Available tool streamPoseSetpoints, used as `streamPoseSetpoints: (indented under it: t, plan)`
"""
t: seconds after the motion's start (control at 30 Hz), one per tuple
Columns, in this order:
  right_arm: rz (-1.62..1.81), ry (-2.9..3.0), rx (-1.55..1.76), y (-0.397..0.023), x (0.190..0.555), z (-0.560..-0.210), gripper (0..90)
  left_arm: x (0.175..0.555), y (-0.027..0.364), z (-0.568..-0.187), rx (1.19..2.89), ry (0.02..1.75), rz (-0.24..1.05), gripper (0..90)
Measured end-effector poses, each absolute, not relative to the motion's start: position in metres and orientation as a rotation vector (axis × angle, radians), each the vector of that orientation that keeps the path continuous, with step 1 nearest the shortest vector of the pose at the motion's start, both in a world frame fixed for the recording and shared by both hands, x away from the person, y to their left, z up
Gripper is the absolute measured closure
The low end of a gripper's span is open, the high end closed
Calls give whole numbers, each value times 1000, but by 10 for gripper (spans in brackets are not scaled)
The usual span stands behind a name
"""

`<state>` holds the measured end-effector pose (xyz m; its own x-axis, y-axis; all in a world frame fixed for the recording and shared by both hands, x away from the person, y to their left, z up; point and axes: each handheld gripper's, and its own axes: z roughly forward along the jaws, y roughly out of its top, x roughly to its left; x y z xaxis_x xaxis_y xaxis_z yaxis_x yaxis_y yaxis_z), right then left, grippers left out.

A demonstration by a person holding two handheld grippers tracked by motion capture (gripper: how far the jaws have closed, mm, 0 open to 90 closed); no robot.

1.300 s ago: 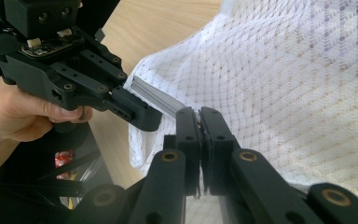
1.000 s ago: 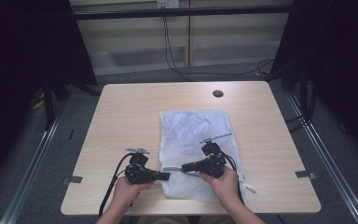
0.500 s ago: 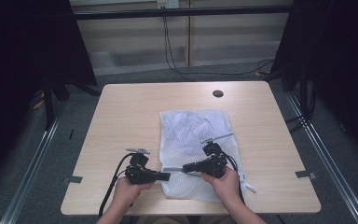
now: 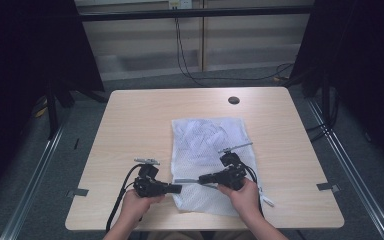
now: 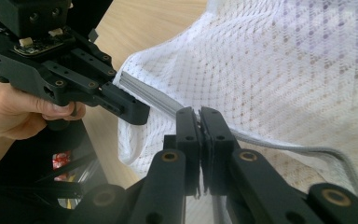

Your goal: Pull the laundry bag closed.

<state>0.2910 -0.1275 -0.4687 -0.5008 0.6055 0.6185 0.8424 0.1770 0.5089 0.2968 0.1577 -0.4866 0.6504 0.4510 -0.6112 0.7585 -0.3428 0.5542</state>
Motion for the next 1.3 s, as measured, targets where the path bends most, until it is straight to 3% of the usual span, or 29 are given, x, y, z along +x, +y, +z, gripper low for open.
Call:
streamPoseSetpoints:
  t: [1.3]
  plan:
    - [-1232,-2171,-1393,-134,291,-469,868,297,158,-487,2000,953,-436,884]
